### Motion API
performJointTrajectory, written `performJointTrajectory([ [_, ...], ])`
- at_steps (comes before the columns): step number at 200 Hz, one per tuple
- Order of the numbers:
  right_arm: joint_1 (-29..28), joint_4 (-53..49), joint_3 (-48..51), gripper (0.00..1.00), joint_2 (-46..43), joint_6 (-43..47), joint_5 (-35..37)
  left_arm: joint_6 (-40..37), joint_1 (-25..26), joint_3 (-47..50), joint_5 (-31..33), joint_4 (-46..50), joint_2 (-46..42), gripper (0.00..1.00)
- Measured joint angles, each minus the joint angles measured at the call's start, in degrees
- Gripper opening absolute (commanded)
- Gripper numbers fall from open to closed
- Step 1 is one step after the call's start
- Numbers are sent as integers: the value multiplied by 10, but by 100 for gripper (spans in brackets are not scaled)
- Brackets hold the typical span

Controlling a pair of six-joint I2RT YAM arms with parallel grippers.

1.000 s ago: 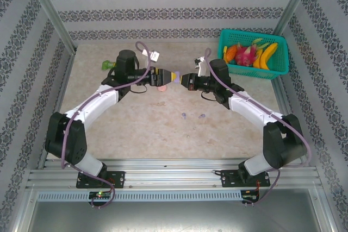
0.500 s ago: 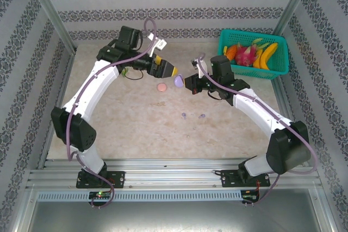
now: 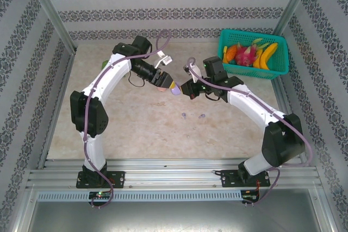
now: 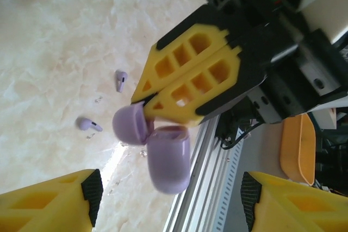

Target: Insert the wireless bluetooth earbuds into the charging case

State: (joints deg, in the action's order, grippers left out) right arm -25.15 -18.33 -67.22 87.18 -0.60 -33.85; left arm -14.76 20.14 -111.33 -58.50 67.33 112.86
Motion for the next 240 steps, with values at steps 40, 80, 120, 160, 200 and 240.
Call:
performJointTrajectory([
  [40,-11,-4,0,0,0,9,4,-16,0,-5,-21,17,21,62],
  [80,-17,-6,-1,0,0,10,9,-24,0,-2,-40,26,31,57],
  [120,-17,-16,-5,0,0,10,14,-35,-1,9,-51,28,31,53],
  [160,-17,-17,-6,0,0,10,16,-43,-1,18,-63,30,32,50],
  [200,-17,-17,-13,0,5,10,17,-44,0,19,-75,33,38,47],
  [240,-17,-19,-17,0,9,10,17,-45,1,19,-75,34,49,43],
])
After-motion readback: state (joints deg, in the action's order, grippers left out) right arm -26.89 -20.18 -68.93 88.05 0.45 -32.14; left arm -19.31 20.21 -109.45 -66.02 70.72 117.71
